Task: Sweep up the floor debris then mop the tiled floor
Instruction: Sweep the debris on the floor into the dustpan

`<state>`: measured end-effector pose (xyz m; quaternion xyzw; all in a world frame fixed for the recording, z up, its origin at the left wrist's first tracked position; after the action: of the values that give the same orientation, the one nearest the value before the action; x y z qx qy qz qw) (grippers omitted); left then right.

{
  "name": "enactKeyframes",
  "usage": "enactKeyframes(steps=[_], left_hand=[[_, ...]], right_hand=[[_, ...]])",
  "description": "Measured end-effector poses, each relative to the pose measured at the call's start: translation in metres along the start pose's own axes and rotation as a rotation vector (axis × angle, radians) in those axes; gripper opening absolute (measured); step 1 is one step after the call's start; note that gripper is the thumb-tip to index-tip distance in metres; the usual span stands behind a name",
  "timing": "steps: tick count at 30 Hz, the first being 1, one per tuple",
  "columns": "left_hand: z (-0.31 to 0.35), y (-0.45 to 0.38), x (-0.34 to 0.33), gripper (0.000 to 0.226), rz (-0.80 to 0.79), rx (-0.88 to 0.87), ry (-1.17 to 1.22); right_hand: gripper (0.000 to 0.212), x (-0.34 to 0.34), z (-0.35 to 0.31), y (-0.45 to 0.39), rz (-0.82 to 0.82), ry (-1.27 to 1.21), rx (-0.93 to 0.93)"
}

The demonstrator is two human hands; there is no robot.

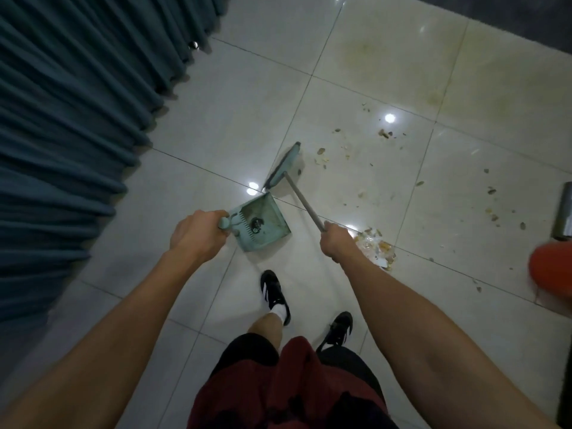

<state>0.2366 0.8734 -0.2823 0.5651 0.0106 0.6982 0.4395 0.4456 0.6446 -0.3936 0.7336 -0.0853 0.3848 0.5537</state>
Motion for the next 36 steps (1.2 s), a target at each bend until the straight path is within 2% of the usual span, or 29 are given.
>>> enactKeyframes(steps=[6,13,22,36], left_hand=[[-0.032,-0.028,0.020,0.010,-0.010,-0.022,-0.078],[-0.016,-0.047,0.017,0.019,-0.038,-0.064,-0.166],[0.034,-0.032,-0.012,0.012,-0.036,-0.097,-0.148],[0.143,0.036,-0.098,0.006,-0.026,-0.192,-0.207]], right_hand=[[0.034,0.007,-0.045,-0.036,-0.037,0.003,-0.033],[0.041,0.001,-0.031,-0.033,-0.085,0.087,-0.082],[0.041,-0.030,0.047,0.009,-0.093,0.145,-0.104],[0.035,-0.077,0.239,0.103,-0.098,0.152,-0.256]])
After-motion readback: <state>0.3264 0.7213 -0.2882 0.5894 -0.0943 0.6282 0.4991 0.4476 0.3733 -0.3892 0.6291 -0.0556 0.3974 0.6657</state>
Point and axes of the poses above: each hand's wrist, its own y-axis away from the middle knuckle, its own x-axis out of the back of the hand, z = x × y, the point moved 7 cm from there along -y, towards the middle knuckle, and after that the axes turned 15 degrees about y, right-handed, at the moved point
